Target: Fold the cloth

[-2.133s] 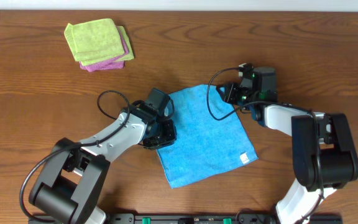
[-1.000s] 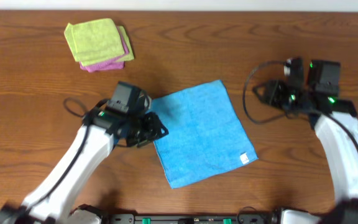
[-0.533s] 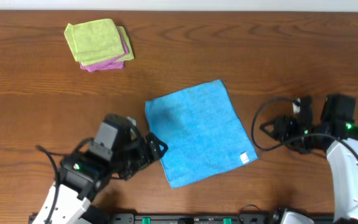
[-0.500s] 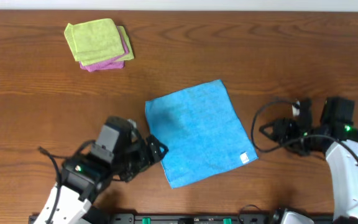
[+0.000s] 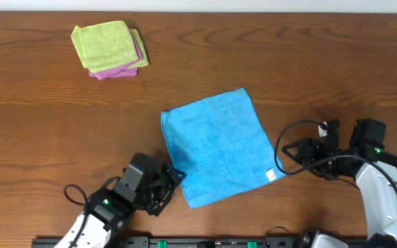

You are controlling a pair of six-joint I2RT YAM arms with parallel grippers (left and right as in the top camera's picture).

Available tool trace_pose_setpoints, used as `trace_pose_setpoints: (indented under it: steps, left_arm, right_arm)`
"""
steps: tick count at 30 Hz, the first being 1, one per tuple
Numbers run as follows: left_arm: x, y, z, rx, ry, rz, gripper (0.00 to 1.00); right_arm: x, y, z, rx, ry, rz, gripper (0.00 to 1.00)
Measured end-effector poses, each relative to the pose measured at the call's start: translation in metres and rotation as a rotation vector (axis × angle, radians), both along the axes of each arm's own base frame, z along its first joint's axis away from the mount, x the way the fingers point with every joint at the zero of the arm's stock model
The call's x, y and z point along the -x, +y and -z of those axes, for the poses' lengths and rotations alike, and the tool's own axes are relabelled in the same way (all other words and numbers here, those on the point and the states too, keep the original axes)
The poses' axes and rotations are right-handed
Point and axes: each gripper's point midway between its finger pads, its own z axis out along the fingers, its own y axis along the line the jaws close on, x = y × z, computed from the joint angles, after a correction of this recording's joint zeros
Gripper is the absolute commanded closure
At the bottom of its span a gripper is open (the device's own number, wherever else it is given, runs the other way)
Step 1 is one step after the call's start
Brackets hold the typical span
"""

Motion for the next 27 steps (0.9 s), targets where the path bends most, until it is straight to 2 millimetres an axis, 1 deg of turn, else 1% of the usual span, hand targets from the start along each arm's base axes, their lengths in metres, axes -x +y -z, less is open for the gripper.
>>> trace_pose_setpoints:
  steps: [3, 7, 12, 15, 18, 20, 24, 27]
  left_arm:
    - [0.005, 0.001, 0.009, 0.004, 0.024, -0.023, 0.21]
    - [0.003, -0.001, 0.008, 0.013, 0.024, -0.048, 0.21]
    - [0.010, -0.006, 0.013, 0.001, 0.058, -0.058, 0.21]
    - [0.016, -0.011, 0.019, -0.012, 0.087, -0.054, 0.22]
    - [0.016, -0.021, 0.020, -0.002, 0.079, -0.044, 0.21]
    - [0.015, -0.025, 0.022, 0.002, 0.079, -0.045, 0.24]
    - [0.014, -0.025, 0.029, -0.009, 0.110, -0.069, 0.34]
    - [0.011, -0.029, 0.030, 0.000, 0.115, -0.077, 0.37]
  right_arm:
    - [-0.001, 0.000, 0.000, -0.001, -0.002, 0.003, 0.40]
    - [-0.001, 0.000, 0.000, -0.001, 0.000, 0.005, 0.39]
    - [-0.001, 0.000, 0.000, -0.008, 0.009, 0.018, 0.39]
    - [-0.001, 0.000, 0.000, -0.008, 0.010, 0.019, 0.39]
    - [-0.001, 0.000, 0.000, -0.009, 0.011, 0.020, 0.39]
    - [-0.001, 0.000, 0.000, -0.009, 0.012, 0.020, 0.39]
    - [0.000, 0.000, 0.000, -0.010, 0.015, 0.020, 0.39]
    - [0.000, 0.000, 0.000, -0.011, 0.016, 0.020, 0.38]
